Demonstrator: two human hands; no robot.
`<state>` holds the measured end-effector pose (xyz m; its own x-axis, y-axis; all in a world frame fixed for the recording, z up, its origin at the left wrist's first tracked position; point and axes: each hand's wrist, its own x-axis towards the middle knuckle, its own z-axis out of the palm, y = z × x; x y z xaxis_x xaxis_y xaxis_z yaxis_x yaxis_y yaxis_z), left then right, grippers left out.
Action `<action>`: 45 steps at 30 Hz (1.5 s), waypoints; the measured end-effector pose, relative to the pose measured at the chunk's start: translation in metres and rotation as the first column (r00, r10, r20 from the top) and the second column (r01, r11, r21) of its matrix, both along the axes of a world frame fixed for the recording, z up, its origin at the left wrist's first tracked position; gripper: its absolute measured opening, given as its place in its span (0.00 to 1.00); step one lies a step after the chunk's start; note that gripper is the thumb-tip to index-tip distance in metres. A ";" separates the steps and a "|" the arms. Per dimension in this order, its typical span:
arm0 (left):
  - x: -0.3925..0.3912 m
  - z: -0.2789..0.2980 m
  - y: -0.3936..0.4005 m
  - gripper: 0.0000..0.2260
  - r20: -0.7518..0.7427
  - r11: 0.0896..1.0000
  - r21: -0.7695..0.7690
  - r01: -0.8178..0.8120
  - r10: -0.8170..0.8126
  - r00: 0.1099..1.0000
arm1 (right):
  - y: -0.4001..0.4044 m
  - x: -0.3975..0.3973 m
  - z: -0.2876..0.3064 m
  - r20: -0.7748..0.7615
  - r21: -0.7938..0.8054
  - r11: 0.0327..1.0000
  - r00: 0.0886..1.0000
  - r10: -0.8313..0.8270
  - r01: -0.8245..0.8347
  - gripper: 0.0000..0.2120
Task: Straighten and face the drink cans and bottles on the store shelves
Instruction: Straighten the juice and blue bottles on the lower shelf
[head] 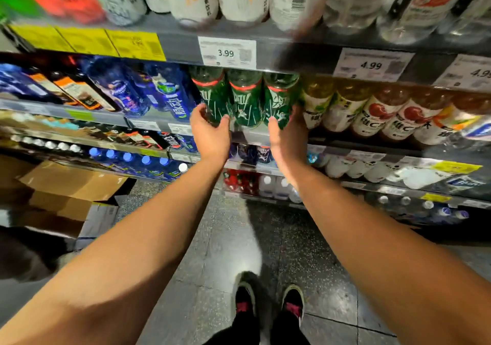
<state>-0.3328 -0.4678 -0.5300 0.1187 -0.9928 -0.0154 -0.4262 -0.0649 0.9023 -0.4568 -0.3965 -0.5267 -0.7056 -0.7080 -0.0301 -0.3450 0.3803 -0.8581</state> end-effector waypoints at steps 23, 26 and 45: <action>0.020 -0.011 -0.065 0.25 -0.266 0.911 0.087 0.403 -0.368 0.891 | -0.043 0.014 -0.026 -0.349 0.001 0.934 0.875 -0.335 0.358 0.35; 0.023 -0.005 -0.068 0.24 -0.121 0.905 0.066 0.419 -0.410 0.904 | -0.038 0.019 -0.026 -0.329 0.011 0.927 0.877 -0.350 0.374 0.37; 0.155 -0.018 -0.123 0.21 -0.156 0.991 -0.019 0.131 -0.133 0.979 | -0.126 0.173 -0.019 -0.040 -0.022 1.000 0.999 -0.009 0.009 0.34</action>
<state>-0.1777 -0.5912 -0.5477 -0.0167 -0.9998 -0.0144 -0.2837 -0.0091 0.9589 -0.2841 -0.5228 -0.5459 -0.7123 -0.7018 0.0134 -0.3755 0.3648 -0.8520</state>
